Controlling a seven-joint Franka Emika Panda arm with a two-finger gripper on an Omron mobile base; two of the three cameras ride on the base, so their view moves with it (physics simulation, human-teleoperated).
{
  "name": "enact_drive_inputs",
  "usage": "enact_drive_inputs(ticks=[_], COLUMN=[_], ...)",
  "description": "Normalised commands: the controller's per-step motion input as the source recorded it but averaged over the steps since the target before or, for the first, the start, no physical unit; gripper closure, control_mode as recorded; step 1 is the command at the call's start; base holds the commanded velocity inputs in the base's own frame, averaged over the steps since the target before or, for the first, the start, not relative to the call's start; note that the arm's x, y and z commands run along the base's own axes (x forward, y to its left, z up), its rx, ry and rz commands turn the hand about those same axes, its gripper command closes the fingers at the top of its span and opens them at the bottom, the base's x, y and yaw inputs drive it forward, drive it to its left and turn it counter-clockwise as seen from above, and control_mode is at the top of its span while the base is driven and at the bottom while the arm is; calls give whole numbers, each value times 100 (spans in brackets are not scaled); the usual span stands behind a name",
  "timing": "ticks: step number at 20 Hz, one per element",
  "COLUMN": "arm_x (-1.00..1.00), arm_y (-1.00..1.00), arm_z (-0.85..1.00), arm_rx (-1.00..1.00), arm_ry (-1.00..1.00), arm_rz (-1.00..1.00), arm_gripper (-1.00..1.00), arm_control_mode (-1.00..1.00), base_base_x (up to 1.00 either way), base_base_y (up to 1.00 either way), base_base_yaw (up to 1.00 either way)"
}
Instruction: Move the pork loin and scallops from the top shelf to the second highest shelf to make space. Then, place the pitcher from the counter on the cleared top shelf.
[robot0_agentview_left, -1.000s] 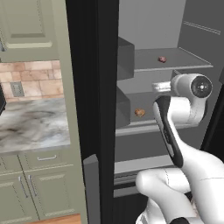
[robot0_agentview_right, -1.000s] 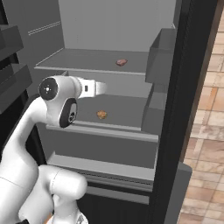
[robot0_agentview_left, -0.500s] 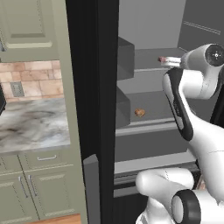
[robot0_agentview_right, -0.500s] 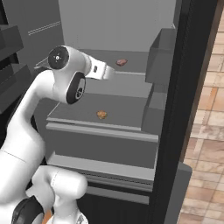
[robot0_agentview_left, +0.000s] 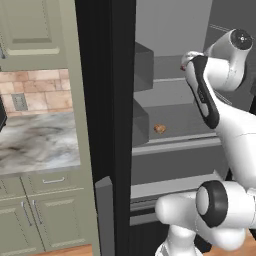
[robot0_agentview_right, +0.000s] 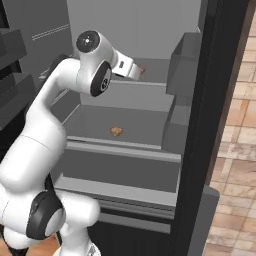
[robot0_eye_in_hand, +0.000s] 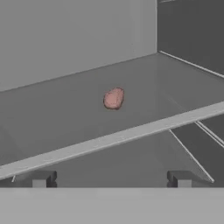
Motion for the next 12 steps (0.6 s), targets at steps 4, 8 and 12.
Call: enact_drive_inputs(ticks=[4, 8, 12], arm_x=[64, 52, 53], arm_y=[-21, -26, -14], arm_z=[-15, -28, -25], arm_rx=[5, 1, 0], arm_ry=[9, 3, 1], arm_rz=[0, 0, 0], arm_gripper=[-100, -100, -100], arm_control_mode=[-100, -100, -100], base_base_x=[0, 0, 0], base_base_y=[0, 0, 0], base_base_yaw=[0, 0, 0])
